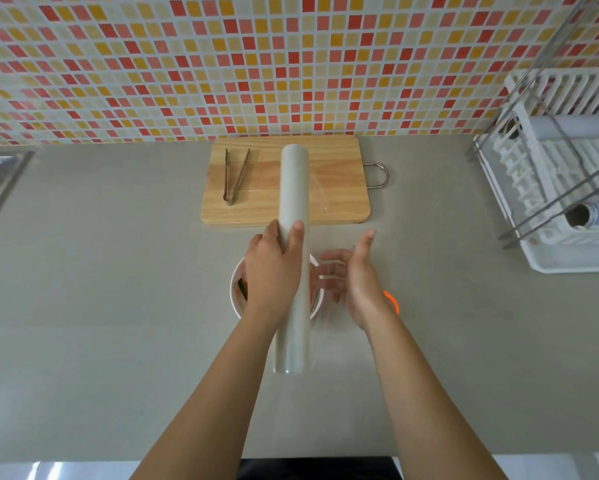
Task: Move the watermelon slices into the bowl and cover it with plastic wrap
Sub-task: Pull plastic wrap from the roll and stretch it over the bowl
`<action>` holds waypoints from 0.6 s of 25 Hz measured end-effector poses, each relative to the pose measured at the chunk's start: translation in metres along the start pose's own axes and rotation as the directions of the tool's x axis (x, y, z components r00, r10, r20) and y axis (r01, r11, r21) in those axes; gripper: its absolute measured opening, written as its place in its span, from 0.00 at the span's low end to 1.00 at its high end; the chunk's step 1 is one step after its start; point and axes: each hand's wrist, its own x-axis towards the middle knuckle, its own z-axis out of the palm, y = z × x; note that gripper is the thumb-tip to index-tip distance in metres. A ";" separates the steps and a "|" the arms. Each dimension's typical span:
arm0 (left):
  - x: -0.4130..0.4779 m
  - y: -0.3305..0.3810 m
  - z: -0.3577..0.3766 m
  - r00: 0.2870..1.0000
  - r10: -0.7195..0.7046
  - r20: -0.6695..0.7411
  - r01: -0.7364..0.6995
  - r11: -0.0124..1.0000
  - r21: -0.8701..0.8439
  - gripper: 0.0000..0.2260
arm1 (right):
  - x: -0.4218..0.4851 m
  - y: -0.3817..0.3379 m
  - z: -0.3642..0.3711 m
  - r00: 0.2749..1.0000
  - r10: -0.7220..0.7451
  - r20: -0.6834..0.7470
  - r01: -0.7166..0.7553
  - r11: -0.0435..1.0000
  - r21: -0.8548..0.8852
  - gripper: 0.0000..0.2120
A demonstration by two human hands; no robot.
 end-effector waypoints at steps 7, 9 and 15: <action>0.021 0.013 0.015 1.000 0.013 -0.001 -0.013 0.998 -0.069 0.16 | -0.023 0.011 0.001 1.000 0.023 0.010 -0.021 0.986 -0.167 0.29; 0.025 0.017 0.017 0.999 0.034 -0.013 -0.035 0.998 -0.057 0.16 | -0.022 0.017 0.004 0.991 -0.095 -0.096 0.079 0.984 -0.161 0.25; 0.029 0.020 0.010 0.997 -0.022 0.070 0.024 0.999 -0.029 0.20 | -0.006 0.030 -0.010 0.940 -0.302 -0.158 0.229 0.902 -0.365 0.23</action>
